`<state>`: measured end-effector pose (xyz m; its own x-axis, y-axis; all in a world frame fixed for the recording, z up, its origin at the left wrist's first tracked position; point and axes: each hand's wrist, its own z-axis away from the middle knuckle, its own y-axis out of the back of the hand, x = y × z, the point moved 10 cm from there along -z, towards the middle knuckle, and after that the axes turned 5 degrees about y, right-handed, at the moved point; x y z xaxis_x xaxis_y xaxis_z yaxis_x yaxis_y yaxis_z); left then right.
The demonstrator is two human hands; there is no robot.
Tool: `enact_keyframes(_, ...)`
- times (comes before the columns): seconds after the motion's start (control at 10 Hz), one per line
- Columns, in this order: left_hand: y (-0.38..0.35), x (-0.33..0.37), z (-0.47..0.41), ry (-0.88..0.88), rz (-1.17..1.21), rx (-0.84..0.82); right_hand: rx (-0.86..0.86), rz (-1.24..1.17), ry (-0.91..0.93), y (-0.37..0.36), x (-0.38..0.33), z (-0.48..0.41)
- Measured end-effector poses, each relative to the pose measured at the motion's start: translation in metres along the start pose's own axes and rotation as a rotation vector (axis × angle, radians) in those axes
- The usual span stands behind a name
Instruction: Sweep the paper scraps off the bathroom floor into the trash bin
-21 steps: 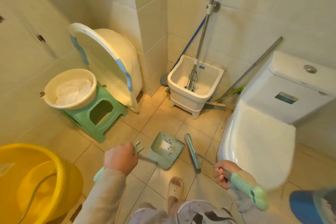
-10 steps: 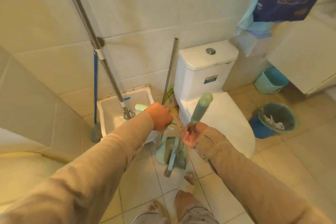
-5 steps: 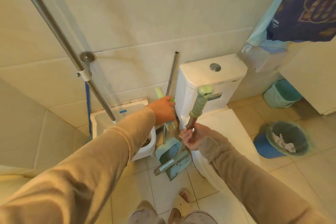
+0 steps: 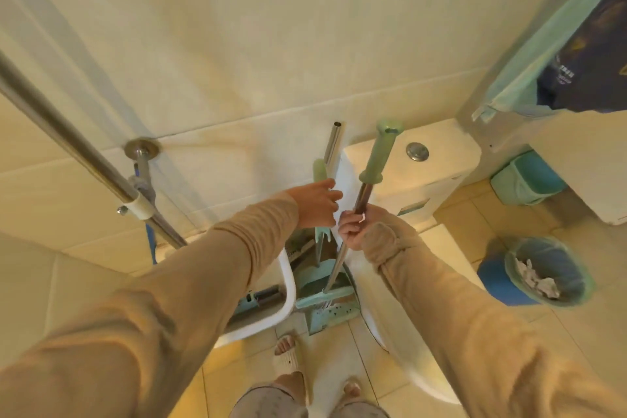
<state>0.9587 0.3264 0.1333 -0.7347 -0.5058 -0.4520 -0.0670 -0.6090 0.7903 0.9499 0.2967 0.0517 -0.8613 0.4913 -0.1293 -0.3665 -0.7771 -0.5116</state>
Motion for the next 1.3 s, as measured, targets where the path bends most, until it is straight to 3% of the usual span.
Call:
enact_keyframes(0.4,-0.032,-0.047,-0.022,-0.024,0.075,-0.040,0.036,-0.134,0.099,-0.054,-0.049,-0.041)
enact_keyframes(0.7,-0.050,-0.079,-0.042,0.151,0.035,-0.117,0.004,-0.362,0.213,-0.082,-0.085,-0.074)
enact_keyframes(0.8,-0.061,-0.094,-0.041,0.265,0.040,-0.164,0.003,-0.344,0.221,-0.090,-0.089,-0.081)
enact_keyframes(1.0,-0.065,-0.102,-0.041,0.401,0.168,-0.096,-0.017,-0.337,0.108,-0.109,-0.093,-0.079)
enact_keyframes(1.1,-0.066,-0.101,-0.040,0.432,0.183,-0.099,-0.069,-0.151,0.236,-0.113,-0.100,-0.070)
enact_keyframes(1.2,-0.062,-0.102,-0.041,0.441,0.178,-0.075,-0.071,-0.045,0.241,-0.113,-0.097,-0.062)
enact_keyframes(1.3,-0.039,-0.099,-0.030,0.444,0.134,0.081,-0.088,-0.045,0.185,-0.109,-0.096,-0.052)
